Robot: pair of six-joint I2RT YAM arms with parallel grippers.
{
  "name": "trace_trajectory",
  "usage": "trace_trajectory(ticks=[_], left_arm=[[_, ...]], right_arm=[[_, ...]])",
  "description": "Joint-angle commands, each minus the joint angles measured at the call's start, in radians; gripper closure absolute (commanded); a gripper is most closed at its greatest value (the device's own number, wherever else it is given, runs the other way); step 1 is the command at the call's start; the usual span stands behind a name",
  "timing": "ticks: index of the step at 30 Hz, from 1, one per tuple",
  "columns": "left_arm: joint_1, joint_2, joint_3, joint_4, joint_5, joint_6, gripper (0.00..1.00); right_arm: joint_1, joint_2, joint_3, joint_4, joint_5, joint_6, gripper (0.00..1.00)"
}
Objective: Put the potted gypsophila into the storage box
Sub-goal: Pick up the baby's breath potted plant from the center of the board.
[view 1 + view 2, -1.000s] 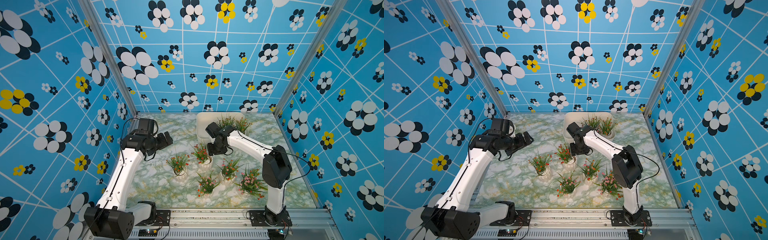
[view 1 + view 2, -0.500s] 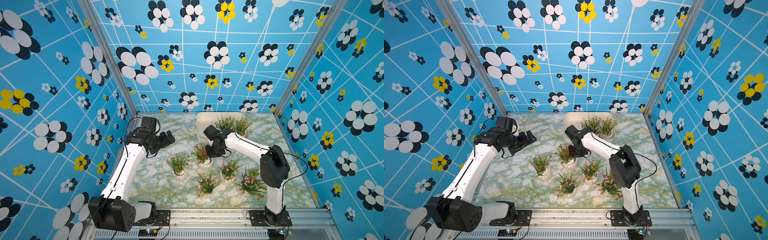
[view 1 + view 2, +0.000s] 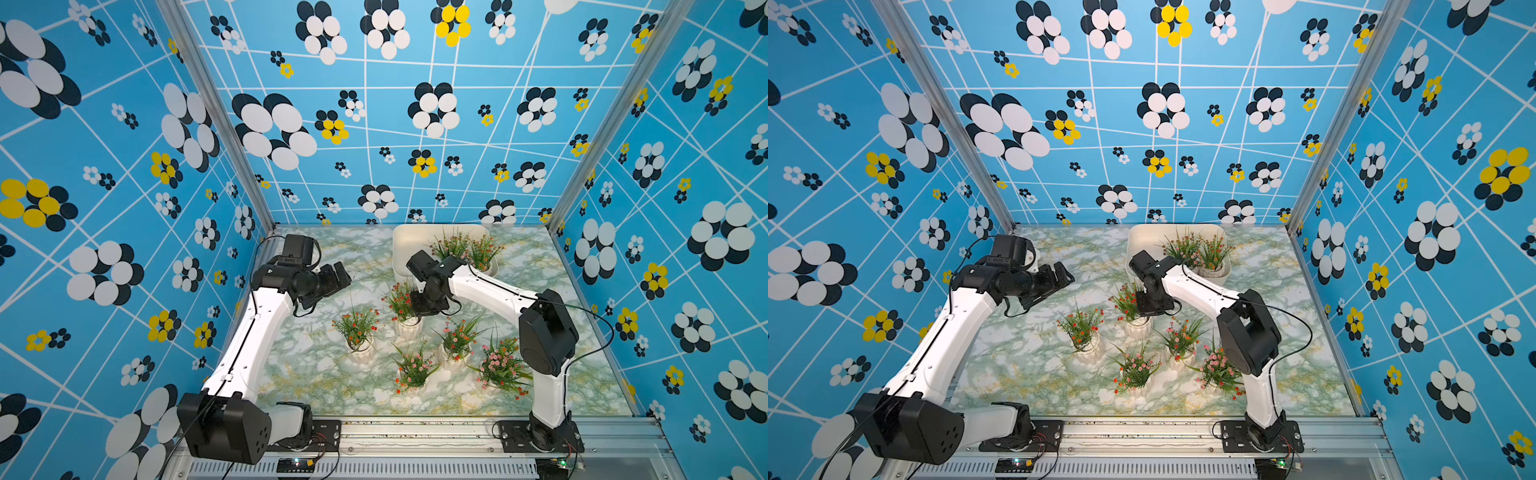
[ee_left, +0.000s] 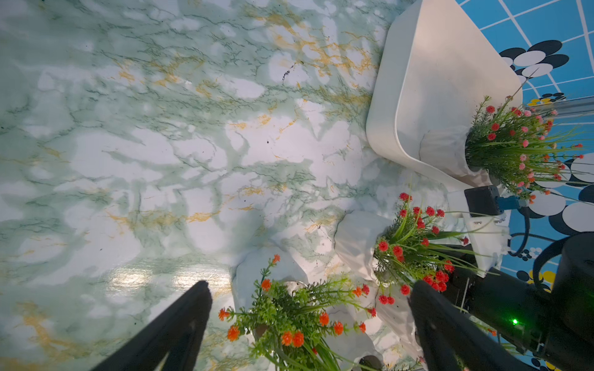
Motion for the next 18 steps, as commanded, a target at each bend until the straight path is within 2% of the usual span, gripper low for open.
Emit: trace_trajectory(ticks=[1,7,13,18], left_arm=[[0.005,-0.016,-0.011,0.002,0.014,-0.011,0.01],[0.005,-0.017,-0.010,-0.002,0.014,-0.005,0.01],[0.006,-0.019,-0.005,-0.002,0.015,-0.004,0.00],[0.006,-0.015,-0.002,-0.004,0.015,-0.005,0.00]], right_arm=[[0.002,-0.011,0.031,-0.042,0.022,-0.016,1.00],[-0.028,-0.003,0.205,-0.173,0.023,-0.080,1.00],[-0.090,0.070,0.512,-0.358,0.023,-0.152,1.00],[-0.157,0.165,0.790,-0.464,0.043,-0.150,1.00]])
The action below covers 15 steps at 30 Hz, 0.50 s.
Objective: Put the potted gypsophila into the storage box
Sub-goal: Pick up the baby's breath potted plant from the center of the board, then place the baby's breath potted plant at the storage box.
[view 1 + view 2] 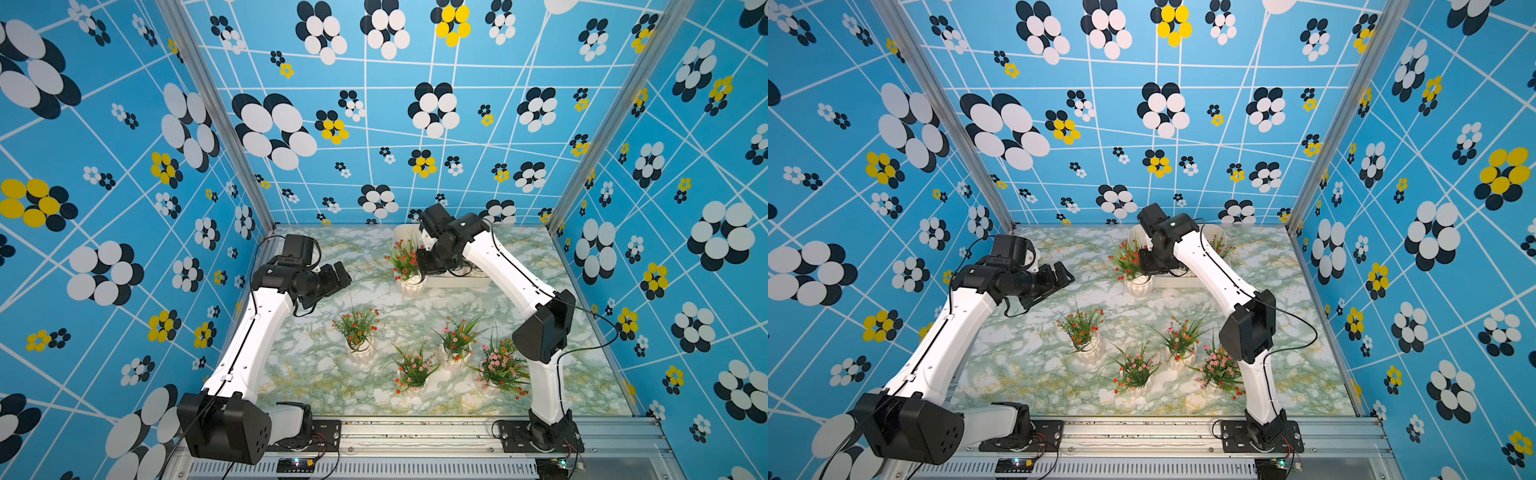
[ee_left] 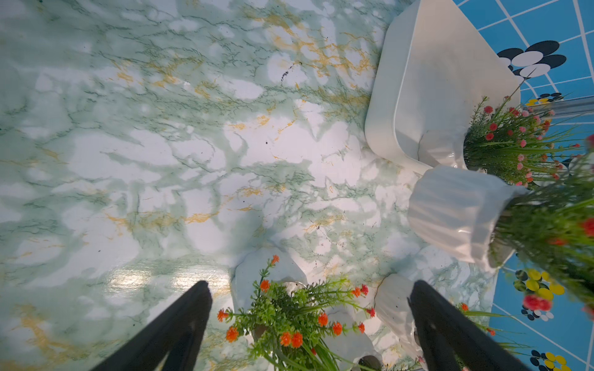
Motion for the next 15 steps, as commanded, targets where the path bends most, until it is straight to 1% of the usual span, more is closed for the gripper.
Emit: trace_trajectory(ticks=[1,3,6,8,15], left_arm=[[0.006,-0.015,0.000,-0.007,0.011,-0.005,0.01],[0.006,-0.016,0.007,-0.012,0.010,-0.003,0.00],[0.007,-0.013,0.023,-0.027,0.002,0.005,0.01],[0.007,-0.012,0.032,-0.035,0.000,0.007,0.00],[0.007,-0.004,0.058,-0.051,-0.009,0.008,0.00]], right_arm=[[-0.048,0.061,0.174,-0.126,0.025,-0.007,1.00],[-0.084,0.121,0.286,-0.154,0.019,0.021,1.00],[-0.130,0.162,0.388,-0.142,0.021,0.053,1.00],[-0.160,0.167,0.408,-0.101,0.016,0.074,1.00],[-0.277,0.149,0.405,0.047,0.003,0.163,1.00]])
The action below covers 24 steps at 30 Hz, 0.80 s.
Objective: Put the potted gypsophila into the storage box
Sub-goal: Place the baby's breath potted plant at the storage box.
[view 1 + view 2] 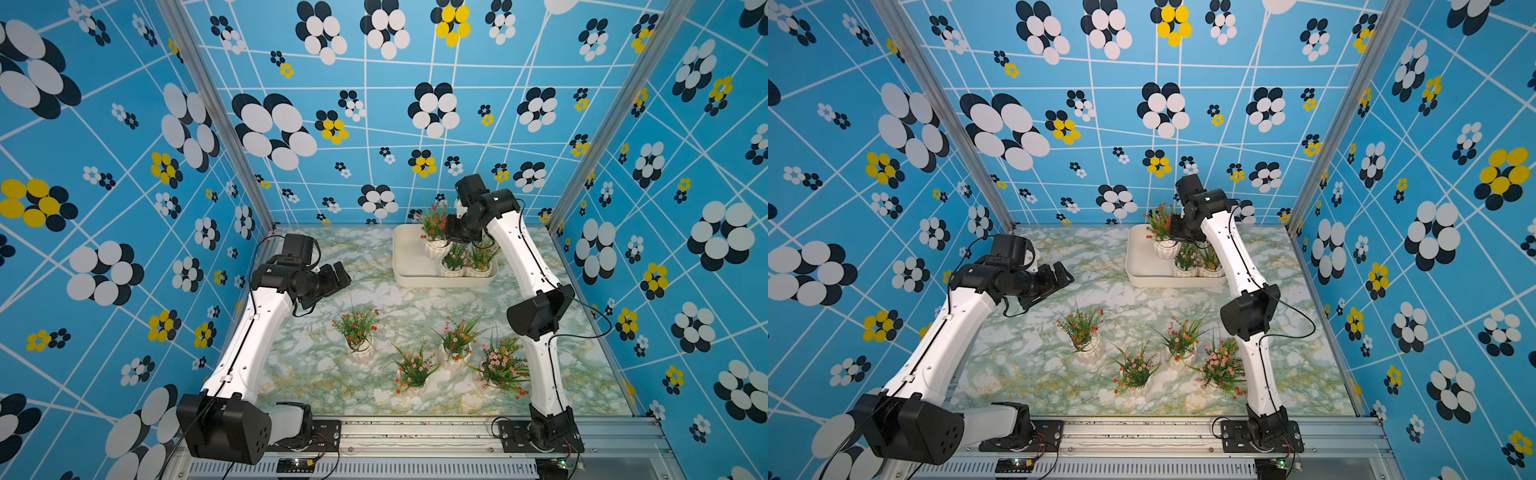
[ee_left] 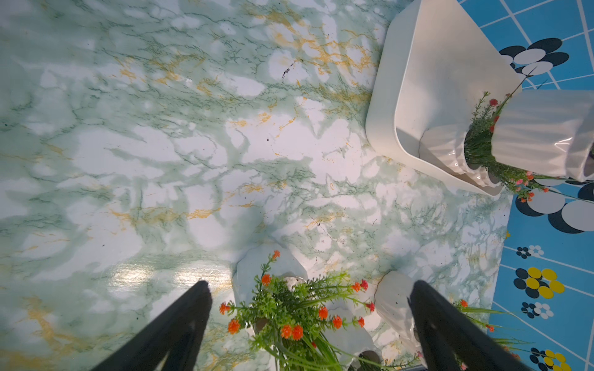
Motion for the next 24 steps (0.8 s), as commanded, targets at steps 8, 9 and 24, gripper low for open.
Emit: trace_trajectory(ticks=[8,9,24], left_arm=[[0.007,-0.003,0.048,-0.030,-0.018,0.005,0.00],[0.008,-0.003,0.049,-0.029,-0.019,0.004,0.01],[0.009,0.025,0.073,-0.021,-0.020,-0.010,0.00]], right_arm=[[-0.189,-0.033,0.036,0.211,-0.039,0.113,1.00],[-0.205,-0.032,0.036,0.218,-0.041,0.117,1.00],[-0.303,-0.022,-0.074,0.310,0.024,0.133,1.00]])
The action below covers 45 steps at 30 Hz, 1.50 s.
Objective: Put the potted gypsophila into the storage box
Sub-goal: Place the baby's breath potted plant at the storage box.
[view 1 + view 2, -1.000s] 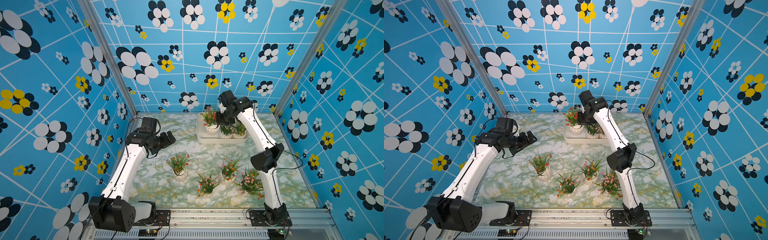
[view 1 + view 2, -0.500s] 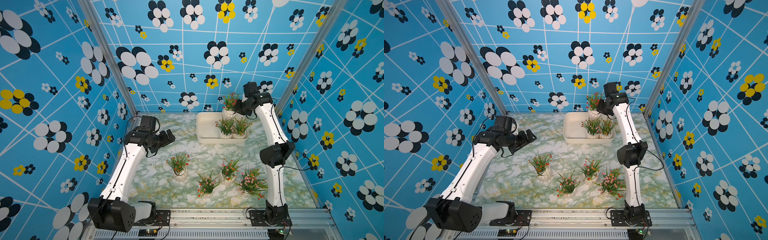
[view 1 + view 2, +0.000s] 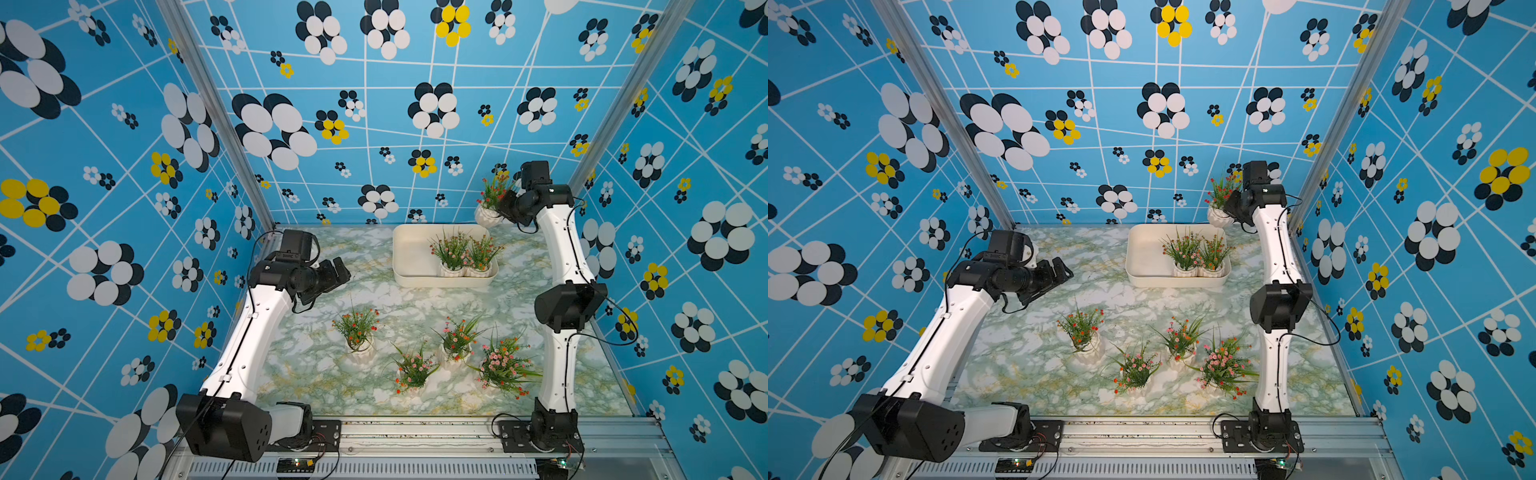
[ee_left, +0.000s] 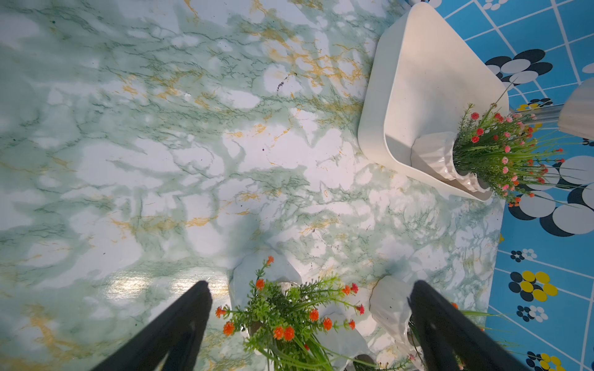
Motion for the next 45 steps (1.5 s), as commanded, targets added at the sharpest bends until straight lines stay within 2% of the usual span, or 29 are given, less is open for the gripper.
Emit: trace_trajectory(ticks=[1,16,41,45], left_arm=[[0.008,0.014,0.034,-0.019,-0.011,-0.010,0.01],[0.007,0.011,0.030,-0.033,-0.021,-0.010,0.01],[0.007,-0.004,-0.022,-0.024,-0.029,-0.019,0.00],[0.008,-0.011,-0.033,-0.019,-0.024,-0.023,0.00]], right_arm=[[0.008,-0.025,-0.053,0.098,0.011,0.010,1.00],[0.009,-0.011,-0.306,0.263,-0.064,0.041,1.00],[0.025,0.076,-0.348,0.239,-0.046,0.032,1.00],[0.024,0.084,-0.344,0.228,-0.042,0.030,0.97]])
